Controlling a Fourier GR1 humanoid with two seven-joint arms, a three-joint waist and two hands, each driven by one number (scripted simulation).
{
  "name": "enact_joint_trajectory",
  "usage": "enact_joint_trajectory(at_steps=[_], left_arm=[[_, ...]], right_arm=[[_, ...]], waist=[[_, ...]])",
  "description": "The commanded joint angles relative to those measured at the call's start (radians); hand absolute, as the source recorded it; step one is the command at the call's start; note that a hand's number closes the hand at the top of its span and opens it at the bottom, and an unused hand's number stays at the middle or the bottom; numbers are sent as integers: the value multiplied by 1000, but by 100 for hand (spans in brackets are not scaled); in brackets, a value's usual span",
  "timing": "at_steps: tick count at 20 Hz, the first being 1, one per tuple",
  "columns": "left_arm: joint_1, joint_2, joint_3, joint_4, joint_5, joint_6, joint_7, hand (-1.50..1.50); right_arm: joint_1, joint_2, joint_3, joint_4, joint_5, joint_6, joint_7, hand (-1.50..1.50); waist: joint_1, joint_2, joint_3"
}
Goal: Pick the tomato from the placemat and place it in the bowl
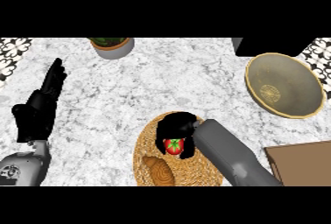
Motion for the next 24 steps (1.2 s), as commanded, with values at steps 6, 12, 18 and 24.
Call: enact_joint_trajectory(at_steps=[6, 12, 18, 24], left_arm=[[-45, -31, 7, 61, -25, -20, -21, 0], [25, -16, 53, 39, -18, -24, -45, 0], [66, 6, 95, -3, -16, 2, 14, 0], [100, -4, 101, -8, -17, 12, 3, 0]], right_arm=[[-16, 23, -36, 104, -9, -50, -93, 150], [269, -68, -16, -301, 47, -17, 40, 150], [555, -229, -34, -461, 42, -141, 121, 150], [809, -269, -132, -795, -149, -164, 100, 150]], waist=[[6, 11, 0], [-49, -8, -2], [-138, -38, -4], [-157, -32, -5]])
